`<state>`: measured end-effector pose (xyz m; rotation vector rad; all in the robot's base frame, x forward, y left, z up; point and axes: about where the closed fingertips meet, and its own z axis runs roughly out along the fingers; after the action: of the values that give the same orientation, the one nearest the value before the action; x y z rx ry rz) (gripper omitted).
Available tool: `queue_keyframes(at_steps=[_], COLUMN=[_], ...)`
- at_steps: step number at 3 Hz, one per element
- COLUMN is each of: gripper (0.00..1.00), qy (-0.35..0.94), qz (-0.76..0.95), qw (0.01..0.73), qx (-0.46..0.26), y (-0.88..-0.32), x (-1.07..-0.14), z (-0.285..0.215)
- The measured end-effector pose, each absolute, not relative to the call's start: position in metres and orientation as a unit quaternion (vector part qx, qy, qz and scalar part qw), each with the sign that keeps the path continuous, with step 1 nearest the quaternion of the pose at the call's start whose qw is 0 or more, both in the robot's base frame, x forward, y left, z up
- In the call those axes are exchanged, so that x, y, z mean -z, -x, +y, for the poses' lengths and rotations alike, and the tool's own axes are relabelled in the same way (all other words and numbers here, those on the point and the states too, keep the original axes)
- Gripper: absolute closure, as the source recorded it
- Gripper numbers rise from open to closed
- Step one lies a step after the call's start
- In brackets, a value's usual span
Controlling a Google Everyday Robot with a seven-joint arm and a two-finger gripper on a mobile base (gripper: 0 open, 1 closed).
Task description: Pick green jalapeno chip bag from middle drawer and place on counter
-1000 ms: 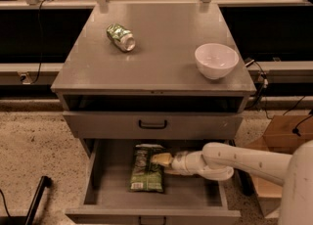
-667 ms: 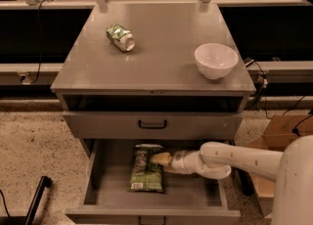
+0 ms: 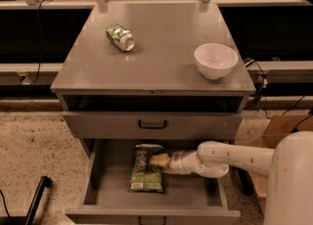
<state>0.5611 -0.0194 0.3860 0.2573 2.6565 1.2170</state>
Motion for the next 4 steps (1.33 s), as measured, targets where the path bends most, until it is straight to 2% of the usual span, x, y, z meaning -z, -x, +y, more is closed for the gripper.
queue_keyframes(at_steps=[1,2,3,4], gripper=[0.45,0.51,0.67,0.90], qy=[-0.077,-0.068,-0.064,-0.063], qz=[0.903,0.904,0.905,0.905], qw=[0.095,0.088,0.084,0.082], qx=[-0.413,-0.414,-0.413,-0.413], y=[-0.5575,-0.5549,-0.5536,-0.5527], x=[-0.3838,-0.3824,-0.3813,-0.3811], z=[-0.0143,-0.0098,-0.0077,-0.0075])
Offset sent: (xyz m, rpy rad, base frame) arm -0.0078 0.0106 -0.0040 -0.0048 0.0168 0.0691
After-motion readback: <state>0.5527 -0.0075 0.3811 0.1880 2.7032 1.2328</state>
